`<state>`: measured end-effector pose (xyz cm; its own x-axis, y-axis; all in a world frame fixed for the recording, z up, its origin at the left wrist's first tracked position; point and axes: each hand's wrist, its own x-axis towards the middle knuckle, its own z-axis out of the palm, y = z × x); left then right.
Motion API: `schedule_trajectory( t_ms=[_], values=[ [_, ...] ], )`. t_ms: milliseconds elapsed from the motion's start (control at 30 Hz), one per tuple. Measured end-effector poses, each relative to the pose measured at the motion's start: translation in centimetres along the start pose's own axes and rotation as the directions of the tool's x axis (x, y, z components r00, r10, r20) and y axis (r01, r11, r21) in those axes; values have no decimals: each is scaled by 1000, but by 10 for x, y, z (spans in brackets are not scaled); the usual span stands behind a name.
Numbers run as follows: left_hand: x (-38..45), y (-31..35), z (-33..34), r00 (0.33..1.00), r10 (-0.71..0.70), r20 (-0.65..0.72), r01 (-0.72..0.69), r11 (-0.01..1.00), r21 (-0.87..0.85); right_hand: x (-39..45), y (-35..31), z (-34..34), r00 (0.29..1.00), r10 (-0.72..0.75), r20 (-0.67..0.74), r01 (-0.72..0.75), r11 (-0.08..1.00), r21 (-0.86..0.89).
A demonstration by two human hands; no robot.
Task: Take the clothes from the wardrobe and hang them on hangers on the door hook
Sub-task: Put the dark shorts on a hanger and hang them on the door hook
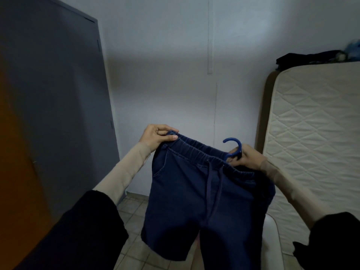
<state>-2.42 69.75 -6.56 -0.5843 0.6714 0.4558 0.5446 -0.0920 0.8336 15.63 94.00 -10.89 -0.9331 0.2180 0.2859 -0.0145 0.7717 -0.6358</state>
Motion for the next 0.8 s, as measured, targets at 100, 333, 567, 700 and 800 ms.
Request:
schedule_trajectory(
  t_ms=[100,333,567,700,800],
  values=[
    [1,-13,6,1000,-19,19,19,1000,13,-4,-2,-4,997,-4,-82,6,1000,28],
    [4,-26,26,999,-25,26,22,995,94,-8,-9,1,965,-56,-255,61,998,11],
    [-6,-31,56,997,55,-61,-36,960,279,-9,-16,0,937,-88,-339,77,996,-43],
    [-11,-18,83,976,213,-45,-158,834,529,-9,-24,0,940,-118,-319,82,989,-123],
    [-13,-9,95,963,271,12,-215,737,641,-10,-28,0,936,-137,-326,82,981,-177]
  ],
)
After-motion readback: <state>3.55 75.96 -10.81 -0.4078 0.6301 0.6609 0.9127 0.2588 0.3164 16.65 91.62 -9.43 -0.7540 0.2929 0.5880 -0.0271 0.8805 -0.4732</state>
